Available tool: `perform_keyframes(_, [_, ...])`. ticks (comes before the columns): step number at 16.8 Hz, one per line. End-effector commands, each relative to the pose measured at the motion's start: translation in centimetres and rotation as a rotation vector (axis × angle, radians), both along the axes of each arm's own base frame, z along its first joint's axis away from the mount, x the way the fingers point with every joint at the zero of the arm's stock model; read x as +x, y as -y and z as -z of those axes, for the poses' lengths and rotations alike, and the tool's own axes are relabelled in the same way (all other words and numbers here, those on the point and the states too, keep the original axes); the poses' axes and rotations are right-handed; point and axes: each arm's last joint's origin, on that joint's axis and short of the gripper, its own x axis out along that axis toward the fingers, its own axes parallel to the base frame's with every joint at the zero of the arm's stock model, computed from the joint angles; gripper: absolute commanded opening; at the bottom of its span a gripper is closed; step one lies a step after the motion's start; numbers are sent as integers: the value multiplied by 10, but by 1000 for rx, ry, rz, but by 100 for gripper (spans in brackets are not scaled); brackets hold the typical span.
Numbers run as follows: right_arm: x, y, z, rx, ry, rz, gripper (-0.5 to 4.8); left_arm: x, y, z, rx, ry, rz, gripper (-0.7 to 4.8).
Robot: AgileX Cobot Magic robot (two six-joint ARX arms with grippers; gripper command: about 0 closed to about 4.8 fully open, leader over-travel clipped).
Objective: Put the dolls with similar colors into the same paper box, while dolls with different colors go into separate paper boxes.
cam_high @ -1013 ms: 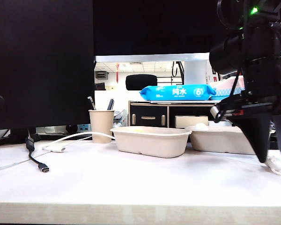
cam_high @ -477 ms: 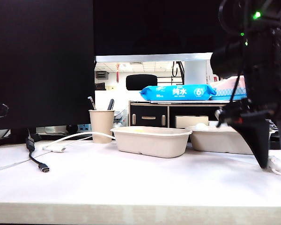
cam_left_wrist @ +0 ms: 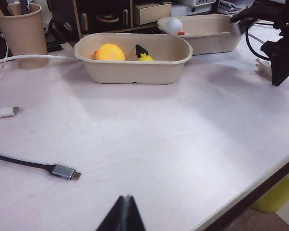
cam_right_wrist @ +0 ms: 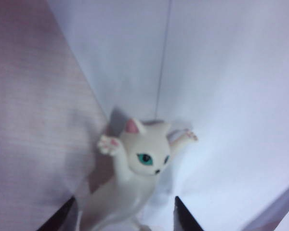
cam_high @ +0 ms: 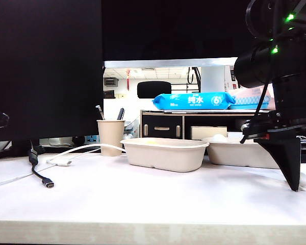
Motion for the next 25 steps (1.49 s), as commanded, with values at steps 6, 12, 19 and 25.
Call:
perform_keyframes(6, [11, -6, 12, 83, 84, 80, 260, 0, 0, -1, -3, 5, 0, -5])
perform_keyframes(12, [11, -6, 12, 83, 84, 83, 166, 0, 0, -1, -3, 5, 0, -5])
perform_keyframes(19, [12, -6, 11, 89, 97, 81, 92, 0, 0, -1, -7, 9, 0, -5])
perform_keyframes(25, [26, -12, -6, 139, 171, 73, 84, 0, 0, -1, -6, 9, -1, -5])
